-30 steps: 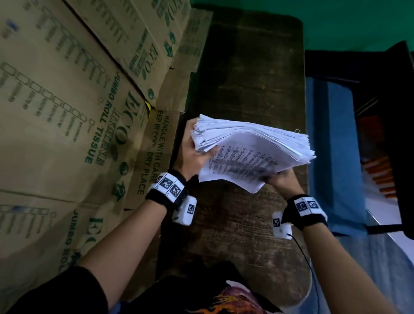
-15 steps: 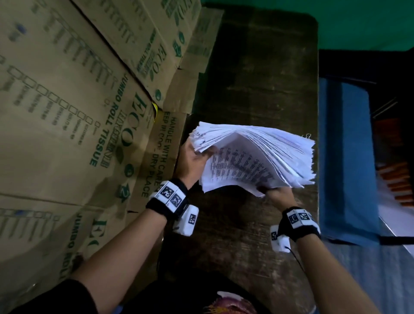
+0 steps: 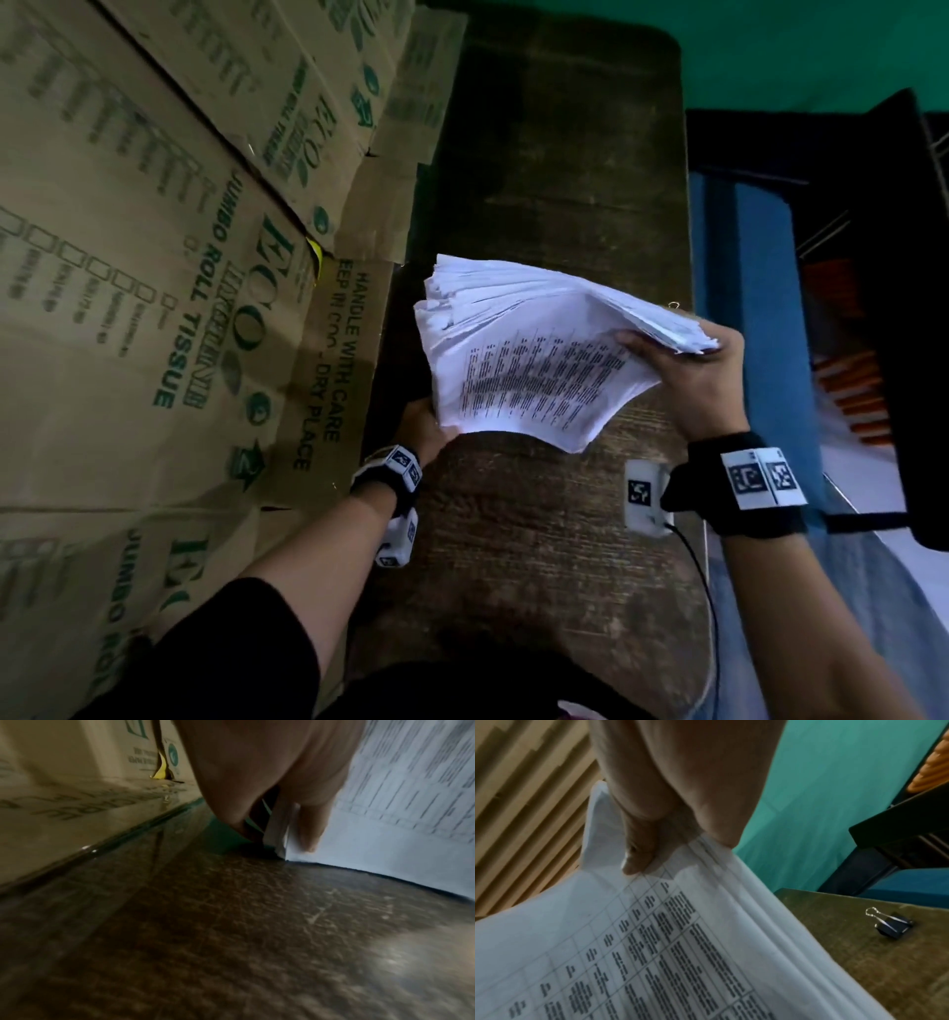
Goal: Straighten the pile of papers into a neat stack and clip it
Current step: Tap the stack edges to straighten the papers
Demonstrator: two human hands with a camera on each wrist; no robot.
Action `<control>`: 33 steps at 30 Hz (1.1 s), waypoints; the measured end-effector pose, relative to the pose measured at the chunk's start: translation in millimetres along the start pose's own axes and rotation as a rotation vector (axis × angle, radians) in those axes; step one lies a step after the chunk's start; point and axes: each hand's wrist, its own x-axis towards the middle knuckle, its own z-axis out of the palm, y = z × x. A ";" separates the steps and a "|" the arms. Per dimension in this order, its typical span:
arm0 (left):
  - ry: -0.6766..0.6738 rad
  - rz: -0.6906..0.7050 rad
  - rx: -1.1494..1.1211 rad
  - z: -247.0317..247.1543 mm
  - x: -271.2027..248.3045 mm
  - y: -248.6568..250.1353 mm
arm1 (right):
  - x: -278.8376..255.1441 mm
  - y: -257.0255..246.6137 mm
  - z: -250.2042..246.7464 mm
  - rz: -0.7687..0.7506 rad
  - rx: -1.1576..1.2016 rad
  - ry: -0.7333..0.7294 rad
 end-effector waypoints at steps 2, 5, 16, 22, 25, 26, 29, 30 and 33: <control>0.050 0.042 -0.007 -1.1 -2.3 -0.7 | 0.6 -6.1 -1.2 -0.025 0.017 0.051; 0.039 0.052 -0.061 -9.4 -8.7 2.4 | 0.2 -11.9 -6.6 -0.065 0.017 0.052; 0.169 0.519 -0.522 -61.1 -31.7 103.7 | -8.1 8.8 -9.6 -0.049 0.058 -0.126; 0.193 0.468 -0.666 -65.7 -36.8 114.4 | -5.3 16.2 -11.0 -0.049 0.081 -0.040; 0.260 0.475 -0.610 -53.4 -36.7 113.0 | -13.7 24.3 -0.5 0.027 -0.005 -0.075; 0.262 0.488 -0.597 -50.6 -35.7 113.8 | -16.3 25.7 4.7 0.046 -0.009 -0.059; 0.320 0.456 -0.603 -55.4 -43.8 122.7 | -19.0 16.6 4.8 0.037 0.015 0.057; 0.360 0.445 -0.586 -56.5 -46.6 122.6 | -19.3 11.2 2.4 0.030 0.008 0.076; 0.376 0.393 -0.526 -50.8 -59.6 116.0 | -30.9 7.7 -0.9 0.016 0.004 0.051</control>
